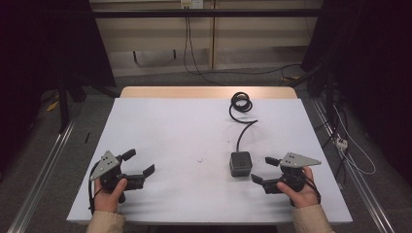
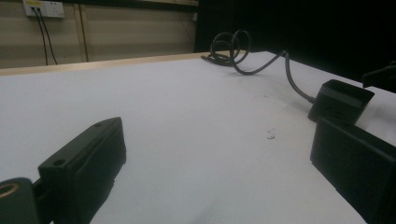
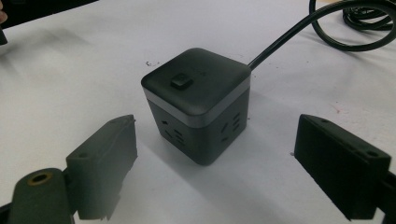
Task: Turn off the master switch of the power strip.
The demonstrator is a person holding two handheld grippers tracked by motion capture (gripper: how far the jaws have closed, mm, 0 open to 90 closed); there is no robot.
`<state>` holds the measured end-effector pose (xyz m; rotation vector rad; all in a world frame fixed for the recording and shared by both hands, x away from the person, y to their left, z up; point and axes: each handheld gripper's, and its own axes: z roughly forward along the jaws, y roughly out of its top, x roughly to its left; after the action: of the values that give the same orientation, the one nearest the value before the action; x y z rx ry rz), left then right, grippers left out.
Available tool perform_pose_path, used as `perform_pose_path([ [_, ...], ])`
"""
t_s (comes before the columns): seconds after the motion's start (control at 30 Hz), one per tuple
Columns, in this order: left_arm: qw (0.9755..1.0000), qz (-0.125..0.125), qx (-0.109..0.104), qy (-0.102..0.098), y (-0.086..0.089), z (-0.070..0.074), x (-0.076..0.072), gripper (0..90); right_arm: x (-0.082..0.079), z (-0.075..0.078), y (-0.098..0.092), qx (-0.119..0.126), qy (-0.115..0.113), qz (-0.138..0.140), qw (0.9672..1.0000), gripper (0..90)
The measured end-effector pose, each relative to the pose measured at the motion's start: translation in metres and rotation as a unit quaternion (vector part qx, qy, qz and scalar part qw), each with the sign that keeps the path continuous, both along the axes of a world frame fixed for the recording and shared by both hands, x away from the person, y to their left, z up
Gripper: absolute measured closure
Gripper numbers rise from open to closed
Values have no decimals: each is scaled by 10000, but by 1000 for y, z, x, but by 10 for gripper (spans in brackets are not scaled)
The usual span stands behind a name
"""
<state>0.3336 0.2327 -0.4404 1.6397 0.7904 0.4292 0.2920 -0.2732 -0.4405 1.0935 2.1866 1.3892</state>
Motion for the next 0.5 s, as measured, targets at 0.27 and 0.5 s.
perform_pose_path([
  [0.27, 10000, -5, 4, 0, 0, 0, 0, 32, -2, -2, -8, 14, -3, -63, 10000, 130],
  [0.5, 10000, -12, 26, 5, 0, -1, 0, 32, -4, -3, -14, 16, -27, -87, 10000, 131],
])
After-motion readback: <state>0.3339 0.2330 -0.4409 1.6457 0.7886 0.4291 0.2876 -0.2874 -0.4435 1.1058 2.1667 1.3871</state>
